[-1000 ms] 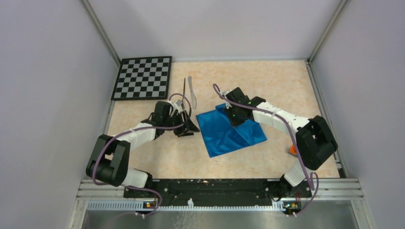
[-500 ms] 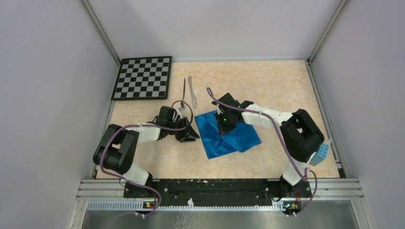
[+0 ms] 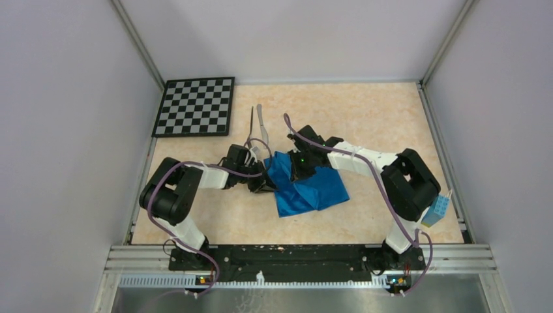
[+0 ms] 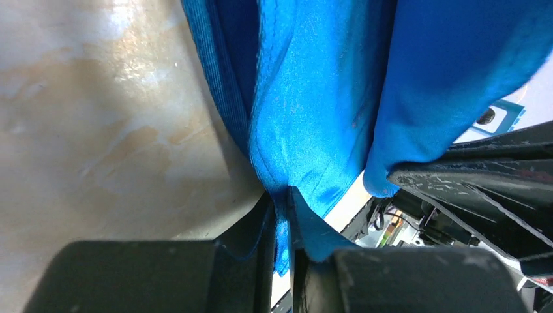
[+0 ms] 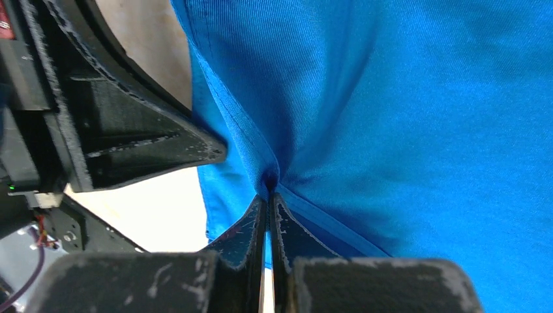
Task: Fold the napkin into a case and place the utensils inside
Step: Fold the rectangle-folded napkin at the center of the board.
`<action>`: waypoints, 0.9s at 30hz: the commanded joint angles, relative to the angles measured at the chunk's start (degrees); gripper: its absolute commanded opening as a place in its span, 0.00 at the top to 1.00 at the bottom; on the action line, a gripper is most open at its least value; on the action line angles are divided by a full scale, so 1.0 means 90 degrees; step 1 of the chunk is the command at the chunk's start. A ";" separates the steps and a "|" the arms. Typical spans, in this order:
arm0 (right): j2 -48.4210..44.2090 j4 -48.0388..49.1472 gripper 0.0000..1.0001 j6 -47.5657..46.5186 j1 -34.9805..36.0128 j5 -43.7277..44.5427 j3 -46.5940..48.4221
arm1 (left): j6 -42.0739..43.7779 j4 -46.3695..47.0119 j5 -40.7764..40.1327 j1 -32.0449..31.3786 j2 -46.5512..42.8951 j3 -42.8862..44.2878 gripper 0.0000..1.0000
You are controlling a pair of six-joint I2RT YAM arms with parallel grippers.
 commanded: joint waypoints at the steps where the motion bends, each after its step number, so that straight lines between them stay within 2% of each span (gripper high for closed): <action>1: -0.0083 0.0378 1.00 0.0485 0.0075 -0.0271 0.0278 | 0.0146 -0.0053 -0.0459 -0.0037 0.0021 -0.0085 0.84; 9: 0.0301 0.0749 1.00 0.0876 0.0090 -0.0660 0.0218 | 0.0233 -0.0112 -0.0686 -0.0037 0.0002 -0.0294 0.87; 27: 0.0787 0.0901 1.00 0.0997 0.0085 -0.0392 0.0375 | 0.0305 -0.0159 -0.0817 -0.0037 -0.0194 -0.0388 0.86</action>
